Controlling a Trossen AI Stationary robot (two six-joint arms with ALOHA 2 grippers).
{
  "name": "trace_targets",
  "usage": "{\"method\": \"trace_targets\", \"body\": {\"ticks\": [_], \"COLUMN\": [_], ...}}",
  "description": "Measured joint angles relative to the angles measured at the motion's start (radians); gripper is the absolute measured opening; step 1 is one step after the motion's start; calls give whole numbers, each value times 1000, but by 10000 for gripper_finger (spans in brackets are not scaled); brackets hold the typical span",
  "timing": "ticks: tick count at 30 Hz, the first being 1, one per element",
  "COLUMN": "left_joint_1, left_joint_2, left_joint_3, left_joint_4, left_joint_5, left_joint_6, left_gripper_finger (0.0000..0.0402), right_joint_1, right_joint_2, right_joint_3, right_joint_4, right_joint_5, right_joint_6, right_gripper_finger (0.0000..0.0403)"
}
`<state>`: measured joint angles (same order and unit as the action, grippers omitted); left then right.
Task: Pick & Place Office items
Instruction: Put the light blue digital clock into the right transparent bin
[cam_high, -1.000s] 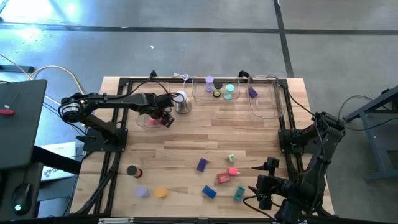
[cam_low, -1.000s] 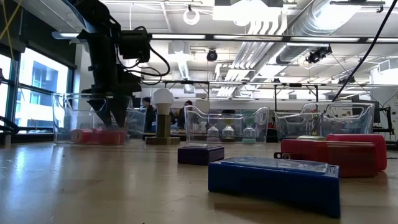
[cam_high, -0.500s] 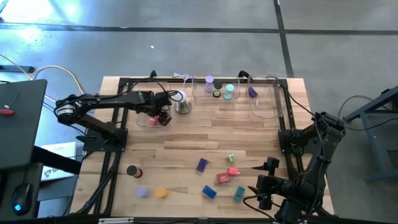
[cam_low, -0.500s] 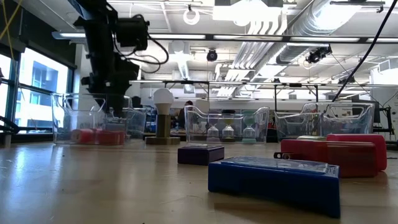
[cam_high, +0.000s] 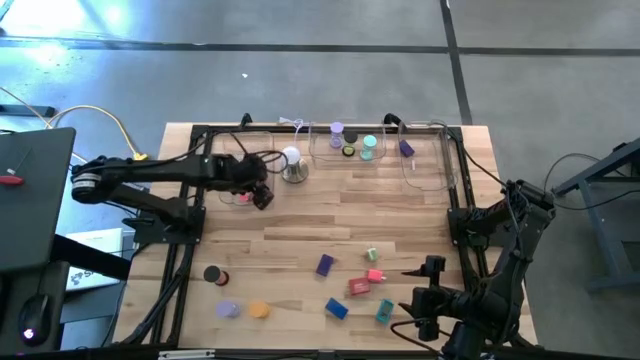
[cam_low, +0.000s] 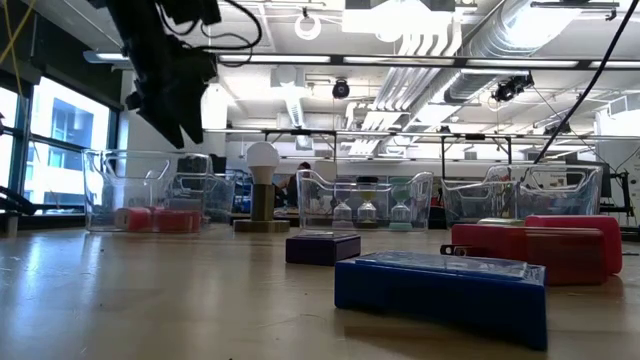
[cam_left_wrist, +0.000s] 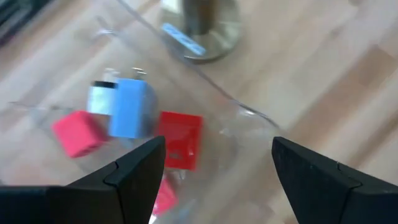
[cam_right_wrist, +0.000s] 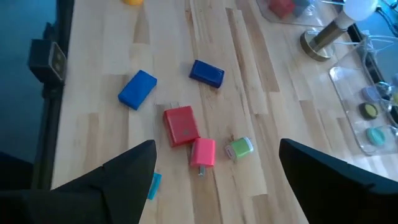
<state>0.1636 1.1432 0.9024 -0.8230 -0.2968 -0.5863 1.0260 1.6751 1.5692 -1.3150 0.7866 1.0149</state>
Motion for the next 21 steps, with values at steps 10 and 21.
{"method": "trace_targets", "body": {"ticks": [10, 21], "left_joint_1": [-169, -303], "left_joint_2": [-3, -3], "left_joint_3": [0, 0], "left_joint_4": [40, 237], "left_joint_5": [-14, -11], "left_joint_6": [-73, -102], "left_gripper_finger": [286, 286], "right_joint_1": [0, -14], "right_joint_2": [1, 3], "right_joint_3": [0, -111], "right_joint_4": [10, -70], "right_joint_5": [-82, -260], "right_joint_6": [-62, -442], "right_gripper_finger": [330, 330]}}
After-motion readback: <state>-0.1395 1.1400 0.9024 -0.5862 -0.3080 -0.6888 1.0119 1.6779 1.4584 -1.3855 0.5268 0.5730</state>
